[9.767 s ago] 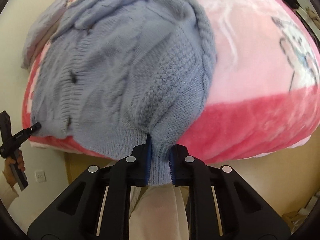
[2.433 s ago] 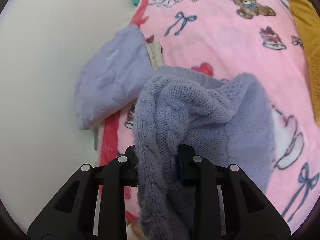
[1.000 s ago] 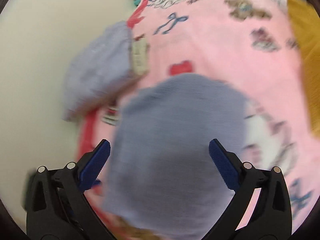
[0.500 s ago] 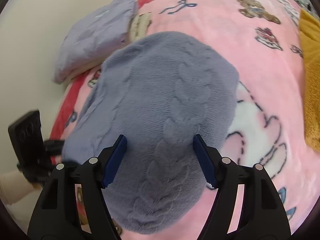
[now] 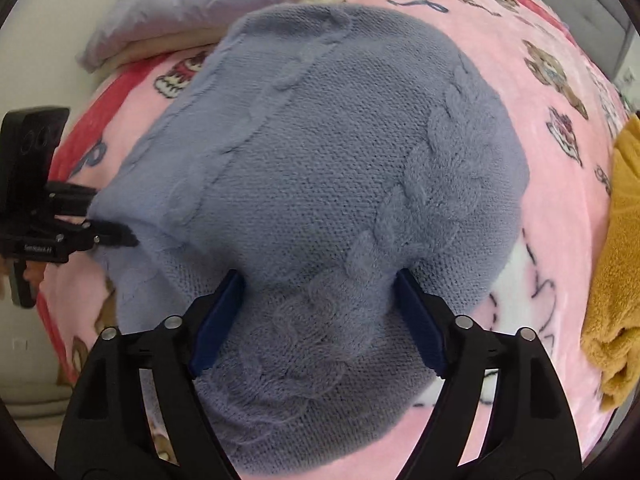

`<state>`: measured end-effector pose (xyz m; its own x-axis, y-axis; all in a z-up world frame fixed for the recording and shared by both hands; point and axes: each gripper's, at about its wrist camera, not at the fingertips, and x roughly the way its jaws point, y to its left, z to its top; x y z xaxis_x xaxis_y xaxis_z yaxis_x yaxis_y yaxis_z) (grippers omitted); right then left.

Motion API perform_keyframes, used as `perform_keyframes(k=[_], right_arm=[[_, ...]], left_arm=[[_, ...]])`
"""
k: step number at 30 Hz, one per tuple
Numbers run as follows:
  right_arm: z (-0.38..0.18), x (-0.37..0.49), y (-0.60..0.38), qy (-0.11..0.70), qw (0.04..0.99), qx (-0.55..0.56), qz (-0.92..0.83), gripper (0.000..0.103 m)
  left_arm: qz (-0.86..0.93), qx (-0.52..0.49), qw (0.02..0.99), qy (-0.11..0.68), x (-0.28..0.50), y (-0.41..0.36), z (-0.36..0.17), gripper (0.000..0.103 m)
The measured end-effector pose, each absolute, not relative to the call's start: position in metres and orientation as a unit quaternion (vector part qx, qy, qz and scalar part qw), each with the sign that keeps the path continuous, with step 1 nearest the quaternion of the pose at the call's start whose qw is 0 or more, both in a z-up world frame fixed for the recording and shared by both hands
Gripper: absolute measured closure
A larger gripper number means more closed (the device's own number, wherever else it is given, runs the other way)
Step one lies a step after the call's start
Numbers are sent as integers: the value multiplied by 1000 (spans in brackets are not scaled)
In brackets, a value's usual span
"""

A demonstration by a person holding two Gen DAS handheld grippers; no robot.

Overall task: Fold large clothes
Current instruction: 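Grasp the bundled cardigan with the left gripper and press it into shape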

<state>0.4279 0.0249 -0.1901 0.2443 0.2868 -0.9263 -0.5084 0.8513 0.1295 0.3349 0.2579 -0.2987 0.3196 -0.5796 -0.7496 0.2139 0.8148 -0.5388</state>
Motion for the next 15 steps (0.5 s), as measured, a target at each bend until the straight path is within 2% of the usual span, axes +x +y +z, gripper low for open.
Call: perform_keyframes(k=[2,5,9,10,11,13,14,15], right_arm=[[-192,432,25,568,777,-101,252,25],[-180,438,15,570,770,-62,279,19],[-151,445,-16,555,775,-7,300,19],[-143,448,-28,549,782,1,296,18],[-136,452,-37,543,787,6,292,12],[-127,460,-55,526,802,13,283,10],[-126,466,-64,516,811,16,276,8],[-126,471,-71,510,817,19,268,8]], left_arm=[[-247,-173,796,525,330,258,-298,76],[-259,-170,800,514,322,253,-279,67],[-263,-161,807,504,303,249,-244,52],[-259,-155,811,501,298,249,-239,49],[-251,-152,819,493,294,254,-230,45],[-232,-166,830,479,288,268,-222,36],[-219,-176,832,478,284,275,-223,27],[-207,-185,831,481,285,281,-226,26]])
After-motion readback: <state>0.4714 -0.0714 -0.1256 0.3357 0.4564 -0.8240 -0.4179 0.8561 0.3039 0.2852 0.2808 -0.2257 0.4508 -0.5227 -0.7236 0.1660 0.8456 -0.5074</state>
